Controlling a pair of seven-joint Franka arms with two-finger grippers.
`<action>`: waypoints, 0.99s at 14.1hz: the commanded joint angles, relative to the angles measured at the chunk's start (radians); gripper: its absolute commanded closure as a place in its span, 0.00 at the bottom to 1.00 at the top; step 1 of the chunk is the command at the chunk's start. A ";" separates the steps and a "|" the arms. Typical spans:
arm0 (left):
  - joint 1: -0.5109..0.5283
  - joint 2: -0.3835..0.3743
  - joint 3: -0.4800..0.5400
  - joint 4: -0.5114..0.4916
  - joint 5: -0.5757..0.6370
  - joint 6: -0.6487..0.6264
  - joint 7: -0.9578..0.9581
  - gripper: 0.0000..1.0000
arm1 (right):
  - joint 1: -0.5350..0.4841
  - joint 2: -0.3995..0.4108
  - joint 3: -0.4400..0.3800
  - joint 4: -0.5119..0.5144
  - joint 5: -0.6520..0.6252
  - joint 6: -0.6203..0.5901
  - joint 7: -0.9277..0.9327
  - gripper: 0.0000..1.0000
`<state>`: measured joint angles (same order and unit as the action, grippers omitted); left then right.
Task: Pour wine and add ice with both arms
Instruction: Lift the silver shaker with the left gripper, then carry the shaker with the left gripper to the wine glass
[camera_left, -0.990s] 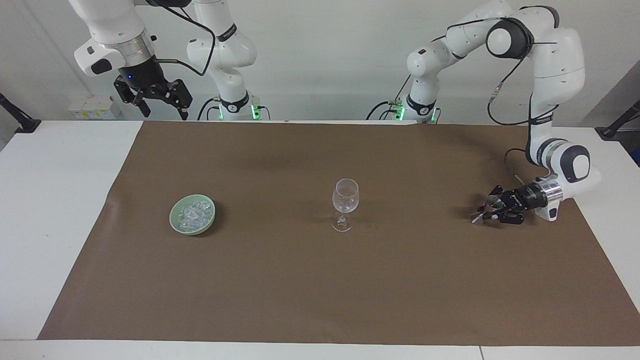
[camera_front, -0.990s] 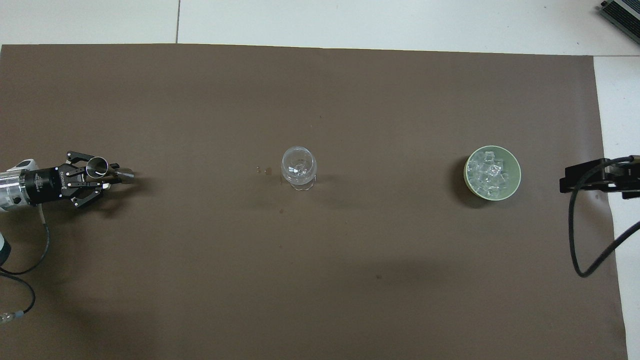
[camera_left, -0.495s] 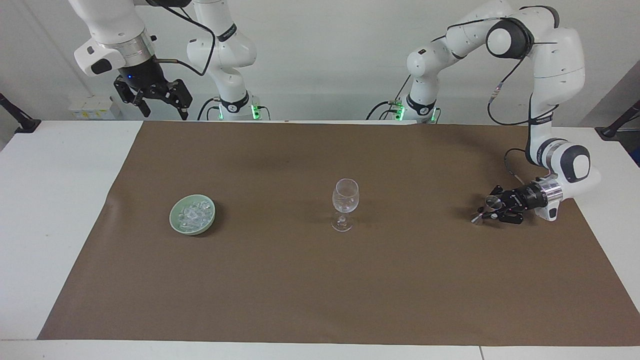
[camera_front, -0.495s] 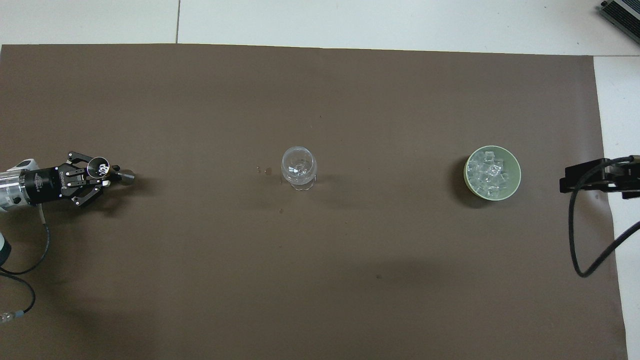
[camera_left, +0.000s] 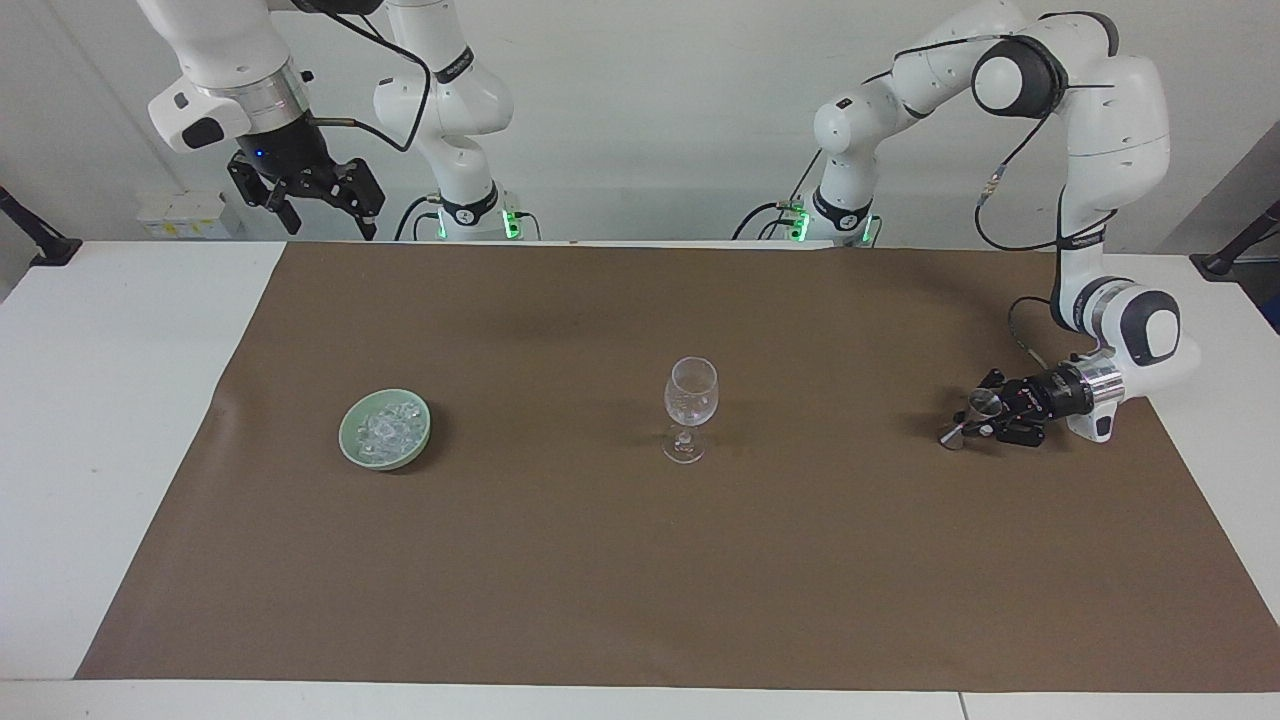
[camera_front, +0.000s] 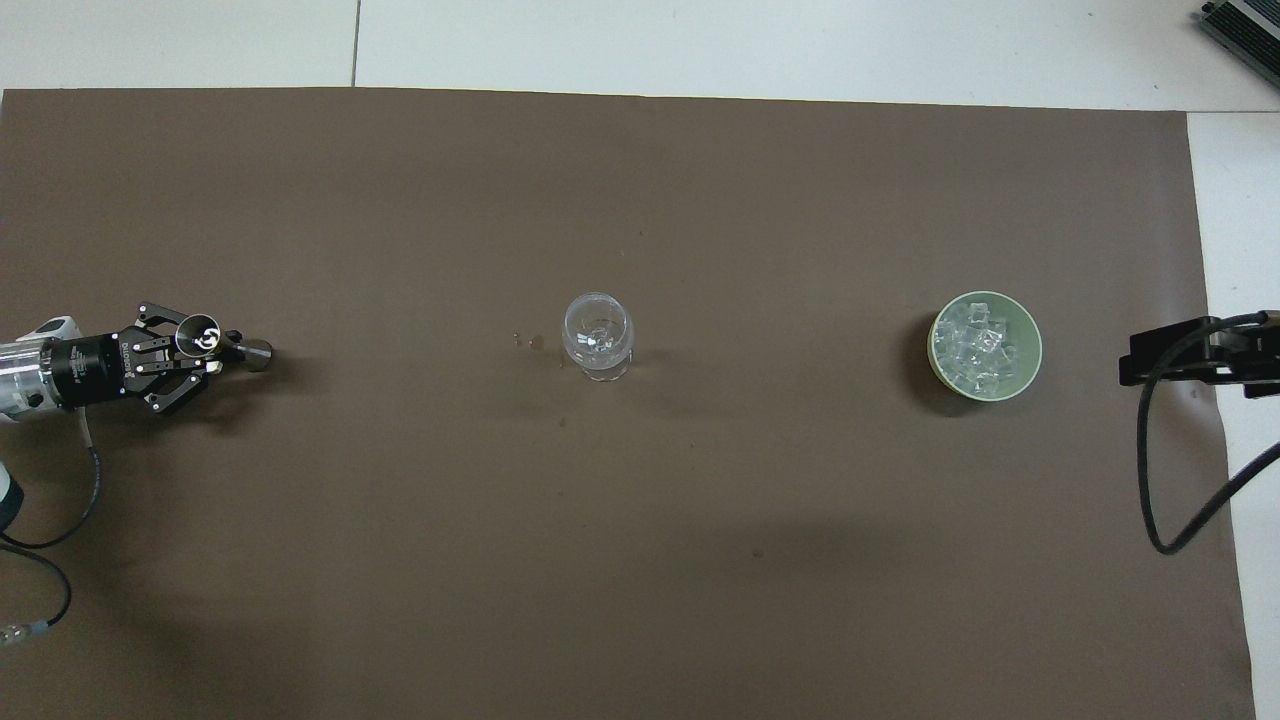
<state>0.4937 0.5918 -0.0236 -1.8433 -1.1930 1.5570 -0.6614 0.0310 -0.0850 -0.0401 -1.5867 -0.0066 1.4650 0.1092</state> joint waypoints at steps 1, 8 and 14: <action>-0.029 0.006 0.001 0.024 -0.027 -0.018 -0.001 1.00 | -0.005 -0.022 -0.001 -0.022 0.016 -0.002 -0.019 0.00; -0.105 -0.024 -0.036 0.039 -0.089 0.050 -0.015 1.00 | -0.005 -0.022 -0.001 -0.022 0.016 -0.002 -0.019 0.00; -0.224 -0.073 -0.036 0.029 -0.155 0.184 -0.075 1.00 | -0.005 -0.022 -0.001 -0.022 0.014 -0.002 -0.019 0.00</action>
<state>0.3099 0.5548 -0.0708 -1.7969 -1.3182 1.6930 -0.6980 0.0310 -0.0850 -0.0401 -1.5867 -0.0066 1.4650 0.1092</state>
